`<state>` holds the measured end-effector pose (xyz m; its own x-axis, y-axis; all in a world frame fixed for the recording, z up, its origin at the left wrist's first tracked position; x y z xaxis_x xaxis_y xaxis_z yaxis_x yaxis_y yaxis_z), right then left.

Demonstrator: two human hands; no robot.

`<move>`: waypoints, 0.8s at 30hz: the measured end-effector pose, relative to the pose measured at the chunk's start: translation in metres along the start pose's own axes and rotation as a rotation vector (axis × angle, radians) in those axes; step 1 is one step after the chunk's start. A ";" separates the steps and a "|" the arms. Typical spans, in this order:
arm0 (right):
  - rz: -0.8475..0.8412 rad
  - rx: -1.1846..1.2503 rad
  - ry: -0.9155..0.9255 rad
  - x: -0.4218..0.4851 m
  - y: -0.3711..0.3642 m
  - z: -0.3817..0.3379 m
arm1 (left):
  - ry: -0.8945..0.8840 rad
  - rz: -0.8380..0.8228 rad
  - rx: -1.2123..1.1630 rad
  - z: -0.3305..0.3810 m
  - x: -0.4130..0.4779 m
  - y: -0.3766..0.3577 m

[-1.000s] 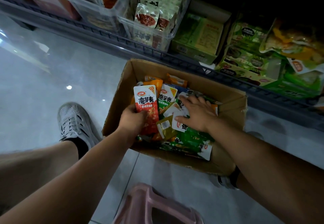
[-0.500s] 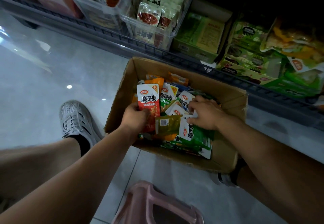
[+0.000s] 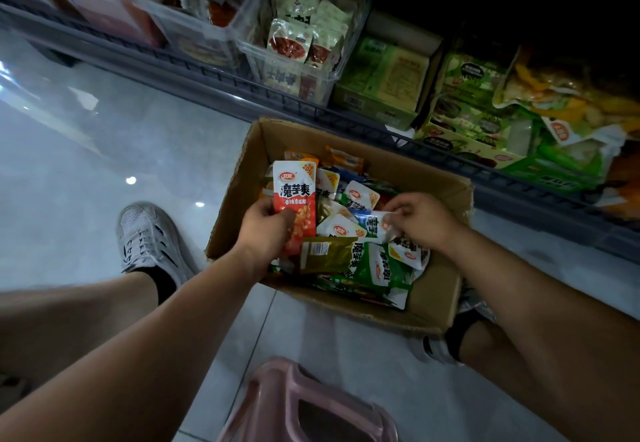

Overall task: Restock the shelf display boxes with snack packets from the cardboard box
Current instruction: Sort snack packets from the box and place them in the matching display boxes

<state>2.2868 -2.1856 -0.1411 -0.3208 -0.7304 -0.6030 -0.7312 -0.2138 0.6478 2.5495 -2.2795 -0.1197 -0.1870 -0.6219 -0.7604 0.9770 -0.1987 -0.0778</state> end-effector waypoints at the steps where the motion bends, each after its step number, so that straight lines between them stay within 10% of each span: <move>1: 0.047 0.057 -0.002 -0.001 0.009 -0.003 | -0.003 0.004 -0.008 0.001 -0.001 -0.001; 6: 0.121 0.179 -0.031 -0.012 0.033 -0.006 | -0.014 0.012 -0.040 0.008 -0.007 -0.004; 16: -0.352 -0.012 -0.194 -0.026 -0.046 -0.011 | -0.059 0.037 -0.030 0.004 -0.003 0.003; 20: 0.075 0.000 -0.241 -0.008 -0.024 0.006 | -0.058 0.015 -0.011 0.003 0.001 0.002; 24: 0.087 0.094 -0.266 0.014 -0.026 0.012 | -0.041 -0.010 -0.029 0.000 0.004 0.000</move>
<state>2.2943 -2.1823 -0.1723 -0.5224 -0.5449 -0.6560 -0.7427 -0.0873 0.6639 2.5491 -2.2820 -0.1226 -0.2006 -0.6503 -0.7327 0.9774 -0.1835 -0.1046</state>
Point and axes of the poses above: each hand's wrist, its own x-axis towards the middle knuckle, its own y-axis out of the back of the hand, z = x × y, the point moved 6 cm from there along x, towards the middle knuckle, and after that the axes turned 14 degrees about -x, right-handed, at the moved point
